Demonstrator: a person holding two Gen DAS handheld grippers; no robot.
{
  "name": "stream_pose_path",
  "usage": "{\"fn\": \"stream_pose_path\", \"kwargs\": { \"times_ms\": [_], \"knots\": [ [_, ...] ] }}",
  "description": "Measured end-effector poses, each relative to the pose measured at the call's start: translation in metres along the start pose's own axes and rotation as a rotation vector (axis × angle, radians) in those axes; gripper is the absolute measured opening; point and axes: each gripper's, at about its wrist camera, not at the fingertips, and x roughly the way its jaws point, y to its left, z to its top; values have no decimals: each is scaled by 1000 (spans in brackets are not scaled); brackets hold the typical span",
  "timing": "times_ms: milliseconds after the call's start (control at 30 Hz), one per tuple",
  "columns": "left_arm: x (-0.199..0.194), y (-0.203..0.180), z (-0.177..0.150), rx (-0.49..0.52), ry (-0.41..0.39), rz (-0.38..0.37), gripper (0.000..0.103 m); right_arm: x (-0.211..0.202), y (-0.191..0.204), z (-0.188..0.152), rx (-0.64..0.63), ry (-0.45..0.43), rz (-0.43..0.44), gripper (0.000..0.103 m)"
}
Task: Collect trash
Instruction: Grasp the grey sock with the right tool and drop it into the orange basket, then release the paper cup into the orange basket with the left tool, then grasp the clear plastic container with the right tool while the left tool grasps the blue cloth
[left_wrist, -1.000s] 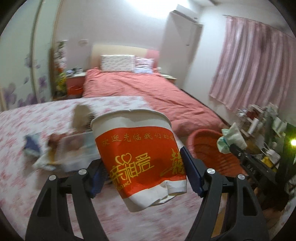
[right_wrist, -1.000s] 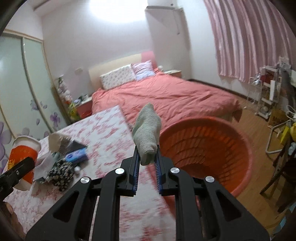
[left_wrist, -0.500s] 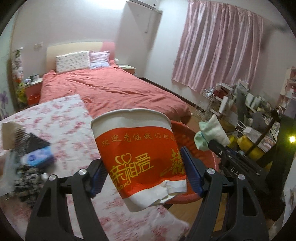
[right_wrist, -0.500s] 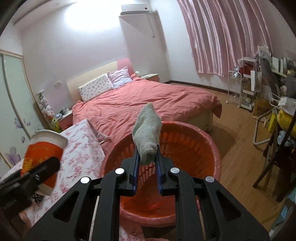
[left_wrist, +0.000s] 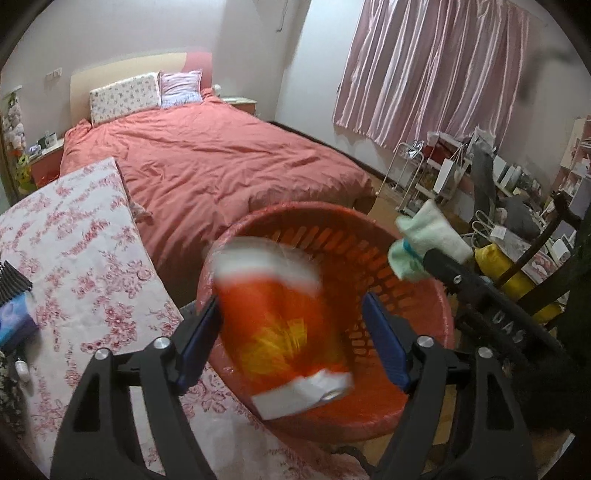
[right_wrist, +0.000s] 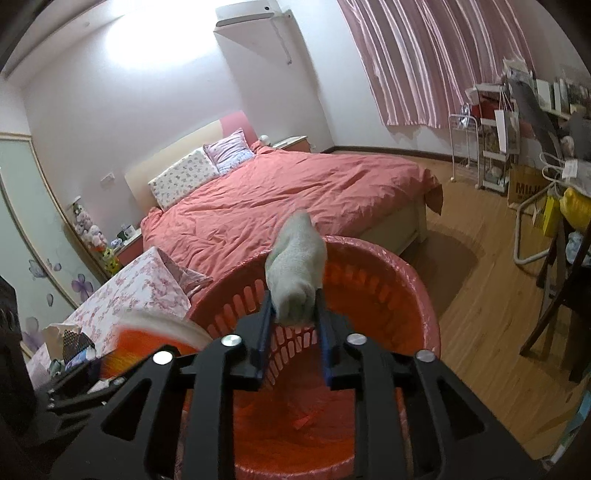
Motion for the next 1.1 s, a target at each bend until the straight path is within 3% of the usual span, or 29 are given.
{"fn": "stream_pose_path", "kwargs": {
  "times_ms": [167, 233, 400, 600, 1100],
  "knots": [
    [4, 1, -5, 0, 15, 33, 83, -5, -4, -3, 12, -5, -21, 46],
    [-2, 6, -7, -10, 17, 47, 83, -7, -1, -2, 7, -7, -31, 47],
    [-27, 22, -15, -31, 10, 101, 85, -13, 8, -1, -13, 1, -33, 48],
    [-85, 48, -32, -51, -51, 190, 86, -26, 44, -6, -71, 8, 7, 48],
    [-227, 171, -89, -263, -171, 472, 87, -53, 176, -48, -286, 87, 226, 48]
  ]
}}
